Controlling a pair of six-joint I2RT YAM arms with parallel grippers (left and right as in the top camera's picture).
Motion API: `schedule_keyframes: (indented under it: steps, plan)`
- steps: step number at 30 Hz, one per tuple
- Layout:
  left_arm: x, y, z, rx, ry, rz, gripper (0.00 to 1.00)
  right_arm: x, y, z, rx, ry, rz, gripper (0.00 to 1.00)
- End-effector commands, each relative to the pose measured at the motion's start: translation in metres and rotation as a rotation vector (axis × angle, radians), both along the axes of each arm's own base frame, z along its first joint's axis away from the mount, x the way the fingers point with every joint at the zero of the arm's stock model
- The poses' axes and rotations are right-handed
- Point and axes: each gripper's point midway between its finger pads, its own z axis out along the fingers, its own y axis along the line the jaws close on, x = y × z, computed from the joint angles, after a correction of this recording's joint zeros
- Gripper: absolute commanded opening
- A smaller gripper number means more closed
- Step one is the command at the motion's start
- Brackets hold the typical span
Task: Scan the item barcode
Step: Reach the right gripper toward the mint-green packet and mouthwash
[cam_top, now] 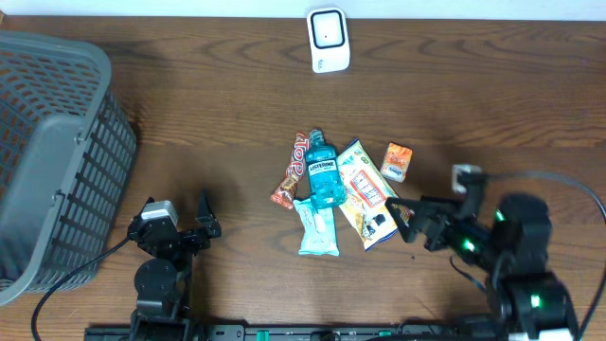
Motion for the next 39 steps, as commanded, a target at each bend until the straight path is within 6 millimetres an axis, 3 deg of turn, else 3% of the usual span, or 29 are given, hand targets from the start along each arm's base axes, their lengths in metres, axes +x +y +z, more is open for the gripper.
schedule_keyframes:
  steps: [1, 5, 10, 14, 18, 24, 29, 34, 39]
  plan:
    - [-0.002, 0.005, -0.018, 0.001, 0.058, 0.026, 0.98, 0.01, 0.015, -0.001, -0.165, 0.019, 0.062, 0.99]
    - [-0.002, 0.005, -0.018, 0.001, 0.058, 0.025, 0.98, 0.012, 0.042, -0.027, -0.393, 0.089, 0.105, 0.99]
    - [-0.002, 0.005, -0.018, 0.001, 0.058, 0.025, 0.98, 0.013, 0.07, -0.076, -0.642, 0.165, 0.016, 0.99]
    - [-0.002, 0.005, -0.018, 0.001, 0.058, 0.026, 0.98, 0.006, 0.095, -0.112, -0.761, 0.222, 0.059, 0.99]
    - [-0.002, 0.005, -0.018, 0.001, 0.058, 0.026, 0.98, 0.012, 0.119, -0.123, -0.812, 0.221, 0.097, 0.99]
    - [-0.002, 0.005, -0.018, 0.001, 0.058, 0.026, 0.98, 0.024, 0.144, -0.119, -0.884, 0.13, 0.125, 0.99]
    - [-0.002, 0.005, -0.019, 0.001, 0.058, 0.025, 0.98, 0.025, 0.148, -0.131, -0.912, 0.135, 0.131, 0.82]
    - [-0.002, 0.005, -0.018, 0.001, 0.058, 0.025, 0.98, 0.008, 0.163, -0.162, -0.871, 0.243, 0.224, 0.77]
    - [-0.002, 0.005, -0.018, 0.001, 0.058, 0.025, 0.98, 0.001, 0.173, -0.172, -0.833, 0.286, 0.267, 0.64]
